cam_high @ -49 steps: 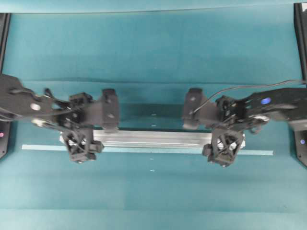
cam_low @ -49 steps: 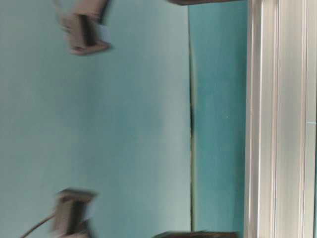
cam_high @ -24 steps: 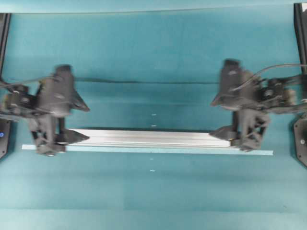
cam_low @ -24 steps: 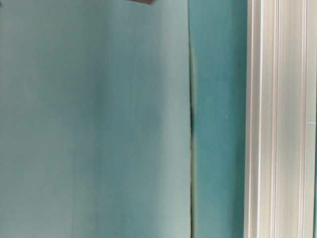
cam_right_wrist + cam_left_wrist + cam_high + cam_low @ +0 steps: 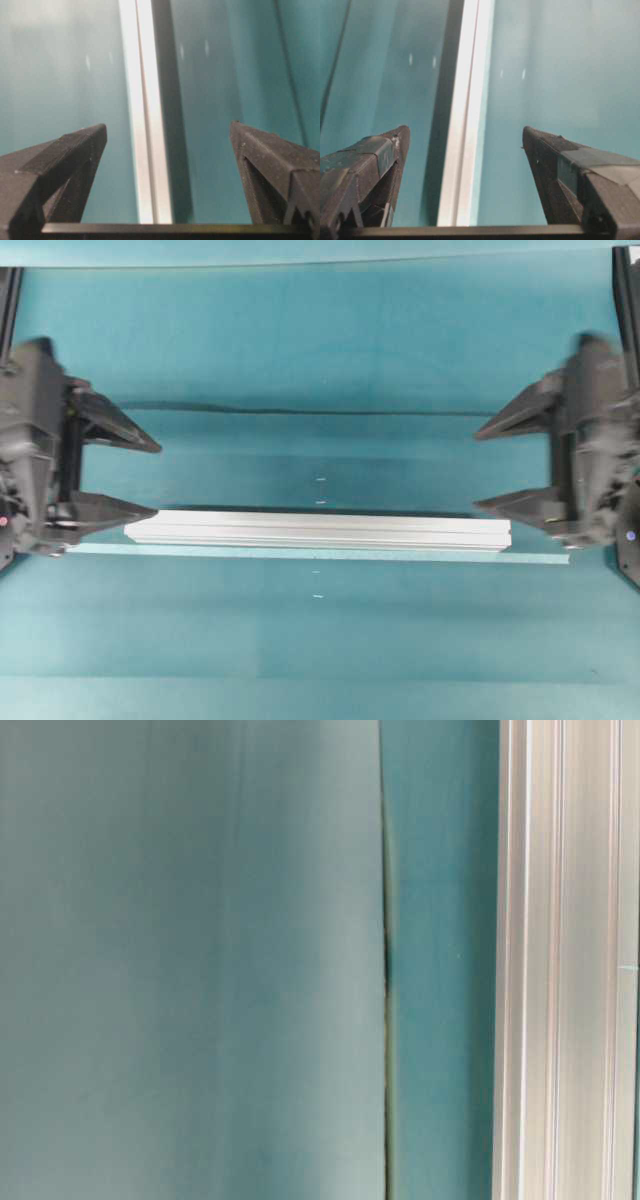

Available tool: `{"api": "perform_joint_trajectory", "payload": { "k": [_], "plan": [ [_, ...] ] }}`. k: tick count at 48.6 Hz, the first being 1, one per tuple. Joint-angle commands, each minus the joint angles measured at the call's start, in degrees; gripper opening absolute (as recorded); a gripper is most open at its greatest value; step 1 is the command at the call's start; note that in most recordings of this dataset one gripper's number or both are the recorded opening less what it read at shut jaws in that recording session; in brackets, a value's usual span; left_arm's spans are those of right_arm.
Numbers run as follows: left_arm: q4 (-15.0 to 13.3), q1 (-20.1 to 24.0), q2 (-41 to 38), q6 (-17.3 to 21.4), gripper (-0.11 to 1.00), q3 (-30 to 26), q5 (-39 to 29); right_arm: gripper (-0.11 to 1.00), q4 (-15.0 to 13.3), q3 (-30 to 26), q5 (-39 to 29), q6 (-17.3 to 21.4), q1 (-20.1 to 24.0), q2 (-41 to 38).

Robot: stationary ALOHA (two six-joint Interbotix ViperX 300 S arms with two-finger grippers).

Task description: Lift the metal rail with both hands and move it towards you.

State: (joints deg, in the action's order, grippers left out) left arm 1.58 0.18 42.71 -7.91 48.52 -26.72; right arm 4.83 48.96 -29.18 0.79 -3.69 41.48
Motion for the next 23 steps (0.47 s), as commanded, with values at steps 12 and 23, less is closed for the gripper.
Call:
{"api": "perform_joint_trajectory", "payload": {
  "k": [12, 23],
  "plan": [
    [0.1, -0.2, 6.5, 0.1, 0.88, 0.4, 2.9, 0.99, 0.0, 0.6, 1.2, 0.1, 0.7, 6.9],
    [0.1, -0.2, 10.4, -0.1, 0.88, 0.7, 2.9, 0.99, 0.0, 1.0, 1.4, 0.2, 0.7, 10.0]
  ]
}}
